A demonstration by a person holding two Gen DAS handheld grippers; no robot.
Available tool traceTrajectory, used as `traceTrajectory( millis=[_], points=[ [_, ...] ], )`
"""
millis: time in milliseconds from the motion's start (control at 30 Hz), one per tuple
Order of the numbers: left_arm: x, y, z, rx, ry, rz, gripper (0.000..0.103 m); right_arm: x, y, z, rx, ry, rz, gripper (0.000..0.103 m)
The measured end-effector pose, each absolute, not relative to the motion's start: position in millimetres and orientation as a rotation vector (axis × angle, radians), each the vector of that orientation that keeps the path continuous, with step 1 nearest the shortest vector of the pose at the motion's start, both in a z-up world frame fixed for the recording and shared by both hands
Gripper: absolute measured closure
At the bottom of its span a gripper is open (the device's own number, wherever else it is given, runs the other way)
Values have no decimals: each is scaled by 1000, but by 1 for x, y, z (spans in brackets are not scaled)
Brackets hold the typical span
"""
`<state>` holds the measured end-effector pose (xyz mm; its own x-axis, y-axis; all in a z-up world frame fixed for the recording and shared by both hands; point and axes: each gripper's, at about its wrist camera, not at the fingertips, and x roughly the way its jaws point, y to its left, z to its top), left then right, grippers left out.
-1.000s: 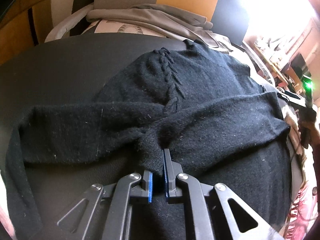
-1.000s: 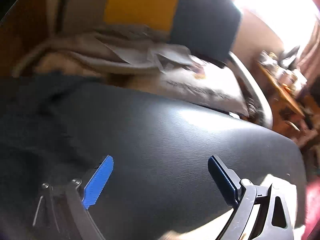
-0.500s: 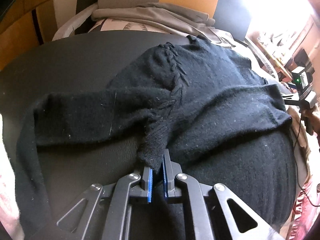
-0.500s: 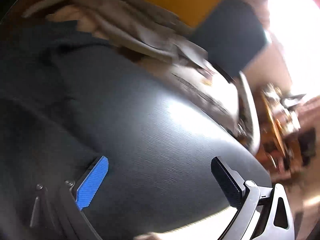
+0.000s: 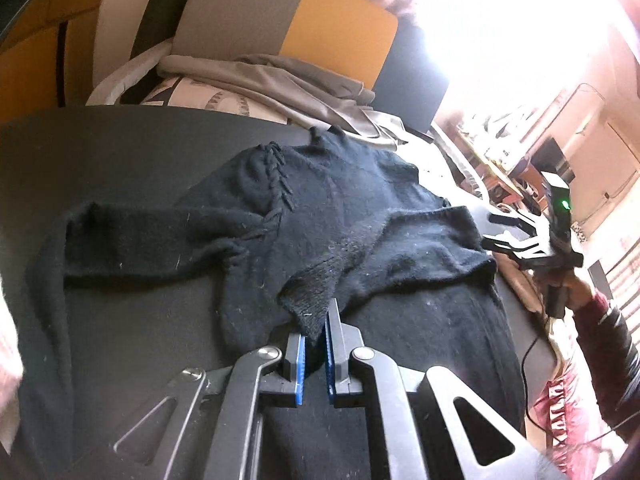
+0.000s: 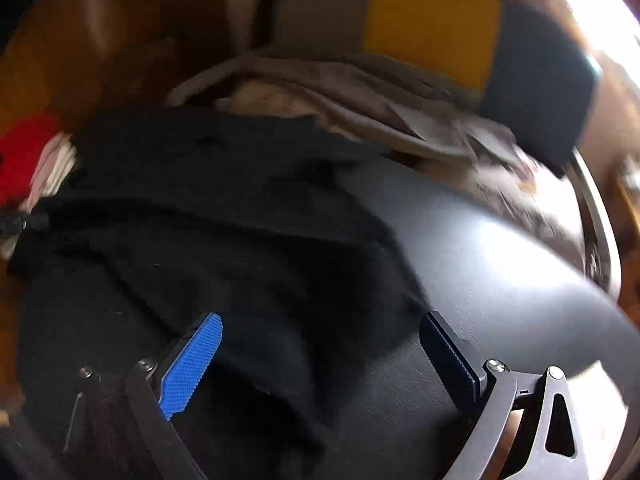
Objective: Fold clothes
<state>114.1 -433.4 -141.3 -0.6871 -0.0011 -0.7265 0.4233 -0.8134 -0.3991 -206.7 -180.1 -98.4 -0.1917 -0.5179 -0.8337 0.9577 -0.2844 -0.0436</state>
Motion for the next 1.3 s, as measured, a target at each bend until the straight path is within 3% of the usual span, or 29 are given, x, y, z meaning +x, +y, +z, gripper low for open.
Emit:
traceTrajectory(
  millis=[133, 233, 533, 567, 600, 633, 733, 900, 1067, 1133, 1200, 1300],
  points=[
    [123, -428, -132, 1032, 818, -2595, 97, -201, -207, -100, 896, 744, -1729, 4],
    [125, -423, -123, 1009, 763, -2640, 97, -227, -218, -102, 906, 785, -1752, 12],
    [119, -412, -106, 973, 685, -2725, 97, -267, -230, -122, 999, 907, -1595, 14],
    [118, -412, -104, 961, 692, -2731, 97, -267, -234, -127, 1002, 930, -1574, 26],
    [117, -413, -102, 950, 699, -2736, 97, -266, -236, -132, 1016, 942, -1563, 56],
    [116, -413, -101, 938, 706, -2741, 97, -266, -237, -138, 1032, 951, -1552, 73],
    [105, -416, -87, 901, 691, -2780, 97, -260, -230, -135, 1017, 949, -1580, 96],
    [78, -424, -59, 844, 647, -2852, 97, -273, -190, -105, 956, 890, -1797, 96],
    [0, -473, -85, 1091, 758, -2671, 97, -307, -167, -100, 1031, 688, -1964, 96],
    [-25, -499, -111, 1213, 860, -2526, 97, -315, -166, -110, 1066, 618, -1986, 83],
    [-35, -521, -134, 1252, 948, -2397, 98, -321, -165, -117, 1099, 553, -2009, 48],
    [-34, -539, -153, 1278, 1088, -2324, 96, -314, -159, -112, 1072, 519, -2017, 46]
  ],
)
